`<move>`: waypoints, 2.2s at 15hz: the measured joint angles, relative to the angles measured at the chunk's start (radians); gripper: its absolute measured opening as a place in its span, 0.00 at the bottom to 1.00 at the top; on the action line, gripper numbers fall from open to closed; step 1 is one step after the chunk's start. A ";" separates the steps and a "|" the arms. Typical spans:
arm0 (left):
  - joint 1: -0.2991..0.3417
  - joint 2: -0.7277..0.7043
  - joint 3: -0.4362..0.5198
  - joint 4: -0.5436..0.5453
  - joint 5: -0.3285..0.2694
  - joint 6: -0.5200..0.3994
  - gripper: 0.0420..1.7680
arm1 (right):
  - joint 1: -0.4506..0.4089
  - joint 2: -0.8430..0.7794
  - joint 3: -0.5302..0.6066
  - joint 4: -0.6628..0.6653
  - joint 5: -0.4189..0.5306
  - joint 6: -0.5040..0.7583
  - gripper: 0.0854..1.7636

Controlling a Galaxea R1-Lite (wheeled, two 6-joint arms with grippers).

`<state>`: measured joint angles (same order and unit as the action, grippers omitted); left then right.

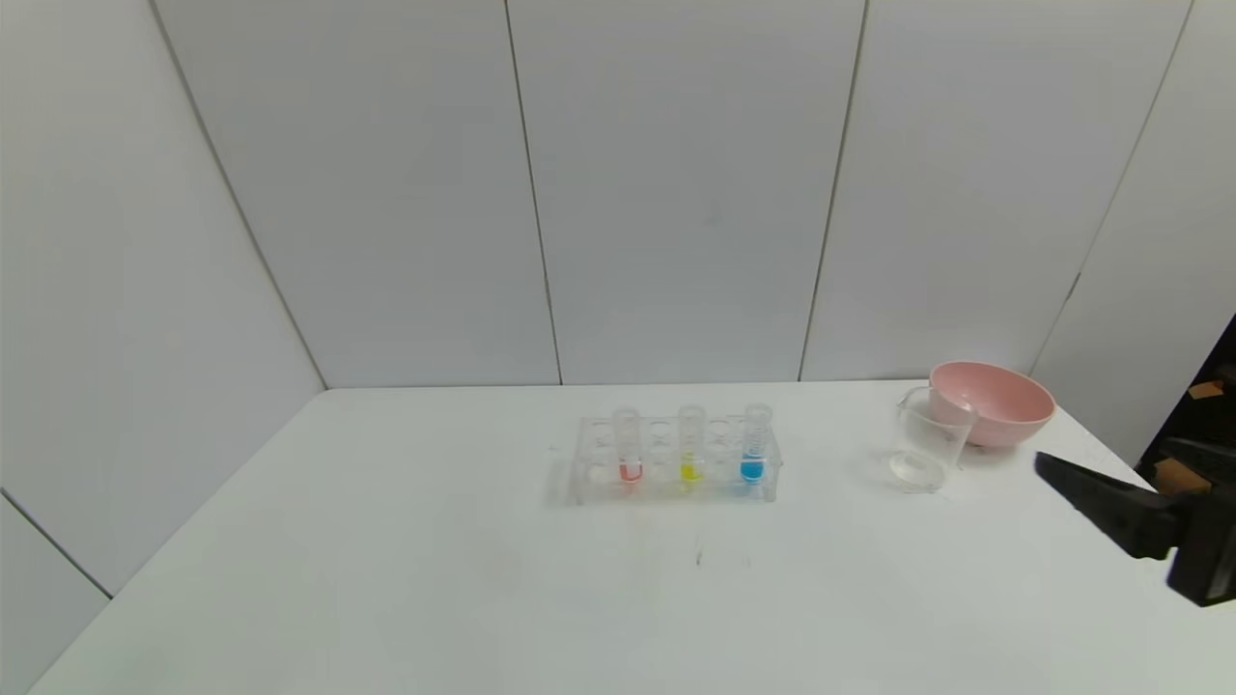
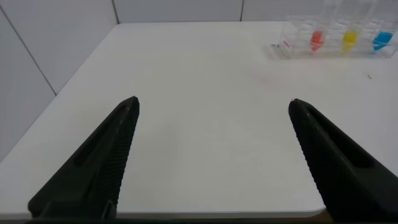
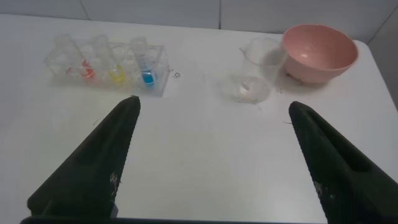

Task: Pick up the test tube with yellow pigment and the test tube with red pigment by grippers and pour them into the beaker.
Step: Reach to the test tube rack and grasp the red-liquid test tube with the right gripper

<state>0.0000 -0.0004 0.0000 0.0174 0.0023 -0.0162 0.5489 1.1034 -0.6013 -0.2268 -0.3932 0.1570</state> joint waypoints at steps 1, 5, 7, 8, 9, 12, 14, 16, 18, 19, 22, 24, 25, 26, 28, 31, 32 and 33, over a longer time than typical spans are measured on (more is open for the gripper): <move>0.000 0.000 0.000 0.000 0.000 0.000 0.97 | 0.077 0.048 -0.024 -0.004 -0.057 0.034 0.97; 0.000 0.000 0.000 0.000 0.000 0.000 0.97 | 0.284 0.244 -0.156 -0.006 -0.214 0.116 0.97; 0.000 0.000 0.000 0.000 0.000 0.000 0.97 | 0.333 0.343 -0.216 -0.005 -0.256 0.148 0.97; 0.000 0.000 0.000 0.000 0.000 0.000 0.97 | 0.355 0.389 -0.247 -0.004 -0.267 0.165 0.97; 0.000 0.000 0.000 0.000 0.000 0.000 0.97 | 0.378 0.438 -0.278 -0.004 -0.273 0.183 0.97; 0.000 0.000 0.000 0.000 0.000 0.000 0.97 | 0.430 0.579 -0.374 -0.001 -0.278 0.234 0.97; 0.000 0.000 0.000 0.000 0.000 0.000 0.97 | 0.449 0.676 -0.450 0.000 -0.279 0.250 0.97; 0.000 0.000 0.000 0.000 0.000 0.000 0.97 | 0.457 0.775 -0.537 0.006 -0.278 0.255 0.97; 0.000 0.000 0.000 0.000 0.000 0.000 0.97 | 0.454 0.865 -0.623 0.014 -0.277 0.256 0.97; 0.000 0.000 0.000 0.000 0.000 0.000 0.97 | 0.452 0.904 -0.660 0.023 -0.277 0.254 0.97; 0.000 0.000 0.000 0.000 0.000 0.000 0.97 | 0.439 1.006 -0.782 0.065 -0.274 0.252 0.97; 0.000 0.000 0.000 0.000 0.000 0.000 0.97 | 0.433 1.063 -0.874 0.101 -0.273 0.252 0.97; 0.000 0.000 0.000 0.000 0.000 0.000 0.97 | 0.433 1.093 -0.920 0.122 -0.273 0.252 0.97; 0.000 0.000 0.000 0.000 0.000 0.000 0.97 | 0.433 1.116 -0.959 0.139 -0.276 0.252 0.97; 0.000 0.000 0.000 0.000 0.000 0.000 0.97 | 0.433 1.164 -1.033 0.175 -0.280 0.253 0.97; 0.000 0.000 0.000 0.000 0.000 0.000 0.97 | 0.421 1.232 -1.140 0.253 -0.285 0.252 0.97; 0.000 0.000 0.000 0.000 0.000 0.000 0.97 | 0.414 1.251 -1.174 0.277 -0.292 0.253 0.97; 0.000 0.000 0.000 0.000 0.000 0.000 0.97 | 0.407 1.271 -1.212 0.299 -0.299 0.253 0.97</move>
<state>0.0000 0.0000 0.0000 0.0177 0.0023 -0.0166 0.9557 2.3740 -1.8136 0.0721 -0.6917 0.4098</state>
